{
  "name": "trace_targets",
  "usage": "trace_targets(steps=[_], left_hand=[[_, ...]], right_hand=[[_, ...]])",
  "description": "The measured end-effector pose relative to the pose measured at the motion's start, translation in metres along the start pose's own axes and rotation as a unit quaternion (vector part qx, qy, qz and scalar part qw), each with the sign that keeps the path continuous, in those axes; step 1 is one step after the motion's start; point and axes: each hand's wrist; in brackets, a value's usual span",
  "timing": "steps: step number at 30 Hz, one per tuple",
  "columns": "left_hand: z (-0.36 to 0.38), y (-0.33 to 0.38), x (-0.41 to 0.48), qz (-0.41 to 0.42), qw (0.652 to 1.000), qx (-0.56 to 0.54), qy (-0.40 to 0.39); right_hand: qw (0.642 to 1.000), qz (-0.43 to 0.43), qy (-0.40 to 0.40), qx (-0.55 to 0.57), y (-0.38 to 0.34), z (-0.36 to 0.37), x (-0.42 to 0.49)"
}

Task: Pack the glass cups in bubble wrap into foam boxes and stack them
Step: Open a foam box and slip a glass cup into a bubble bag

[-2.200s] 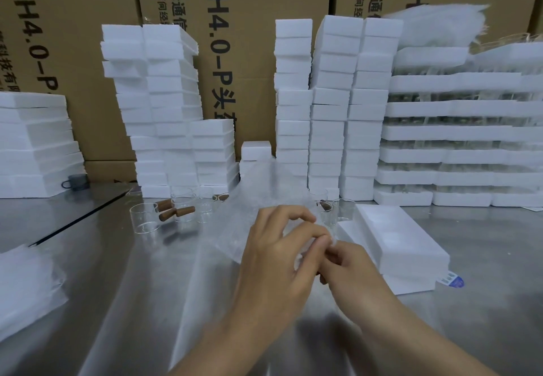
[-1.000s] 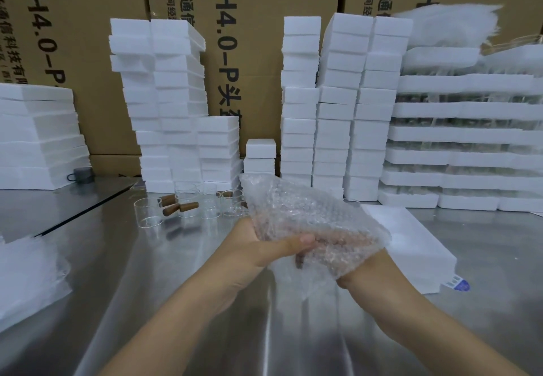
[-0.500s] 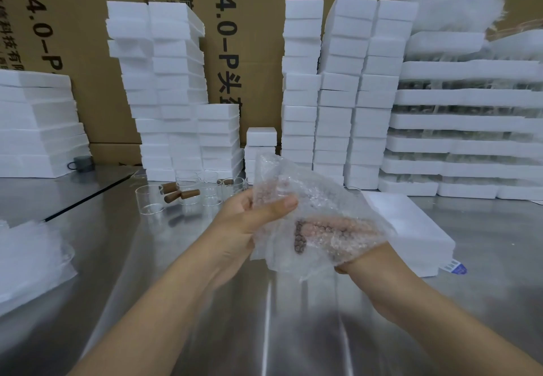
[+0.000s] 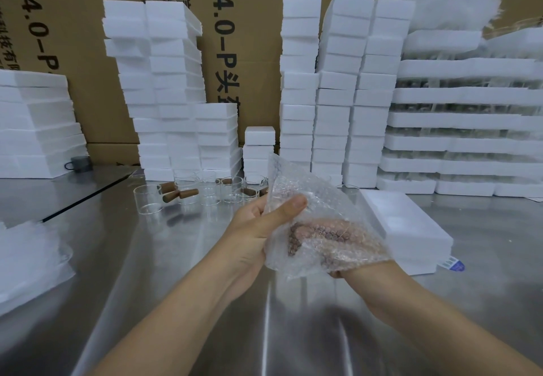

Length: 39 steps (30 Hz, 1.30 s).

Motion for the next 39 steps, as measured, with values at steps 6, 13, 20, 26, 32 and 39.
trace_targets(steps=[6, 13, 20, 26, 32, 39], left_hand=[[0.005, -0.004, -0.001, -0.015, 0.999, -0.028, 0.029], [0.003, 0.004, 0.0, 0.027, 0.996, -0.029, 0.08], [-0.01, 0.015, 0.003, 0.035, 0.991, -0.043, 0.123], [-0.021, 0.028, 0.005, 0.029, 0.987, -0.045, 0.152], [-0.024, 0.026, 0.005, 0.013, 0.99, -0.028, 0.136], [-0.018, 0.016, 0.005, 0.019, 0.987, -0.002, 0.159]], right_hand=[[1.0, -0.006, 0.003, -0.014, 0.002, 0.003, 0.001], [0.983, -0.18, -0.04, -0.019, -0.019, -0.004, -0.015], [0.972, -0.226, -0.056, -0.018, -0.017, -0.008, -0.004], [0.972, -0.211, 0.099, 0.025, -0.011, -0.016, 0.014], [0.96, -0.123, 0.201, 0.15, -0.012, -0.015, 0.013], [0.978, 0.098, -0.02, 0.183, -0.02, -0.001, -0.008]])
Point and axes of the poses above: each hand's wrist, its own x-axis towards the middle knuckle, its own z-axis out of the palm, y = z × x, and after that the axes turned 15 degrees about y, right-handed
